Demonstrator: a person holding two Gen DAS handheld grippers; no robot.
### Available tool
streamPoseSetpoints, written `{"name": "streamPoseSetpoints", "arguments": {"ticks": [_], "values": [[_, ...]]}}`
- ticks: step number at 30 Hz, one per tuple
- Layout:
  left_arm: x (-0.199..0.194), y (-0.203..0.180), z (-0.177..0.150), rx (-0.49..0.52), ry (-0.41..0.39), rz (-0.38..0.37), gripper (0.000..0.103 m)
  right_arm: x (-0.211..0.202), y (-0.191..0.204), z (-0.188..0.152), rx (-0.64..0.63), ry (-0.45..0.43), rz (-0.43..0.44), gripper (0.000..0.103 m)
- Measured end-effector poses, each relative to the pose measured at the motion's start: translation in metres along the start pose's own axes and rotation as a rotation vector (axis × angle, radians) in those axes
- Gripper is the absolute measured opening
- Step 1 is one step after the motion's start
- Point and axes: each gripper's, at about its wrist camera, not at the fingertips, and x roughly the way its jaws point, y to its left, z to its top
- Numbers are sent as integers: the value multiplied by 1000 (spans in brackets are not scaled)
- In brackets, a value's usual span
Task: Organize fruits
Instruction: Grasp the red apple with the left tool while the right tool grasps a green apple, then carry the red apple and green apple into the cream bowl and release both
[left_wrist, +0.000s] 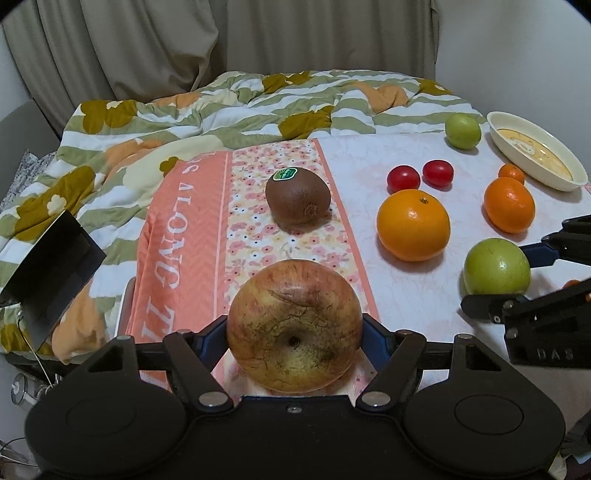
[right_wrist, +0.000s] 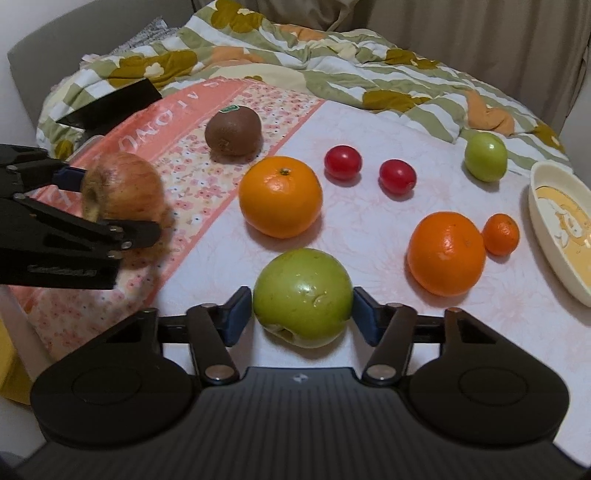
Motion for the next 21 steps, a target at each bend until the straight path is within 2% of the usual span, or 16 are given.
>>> {"name": "streamPoseSetpoints", "arguments": {"ticks": [10,21], "values": [[-25,4,-8,-4,-40,-12,77,-24,1,1,60,-34,-29,71],[-75,-16,9,30,-142,-61,77,-98,-23,-3,223,-114,-97,71]]}}
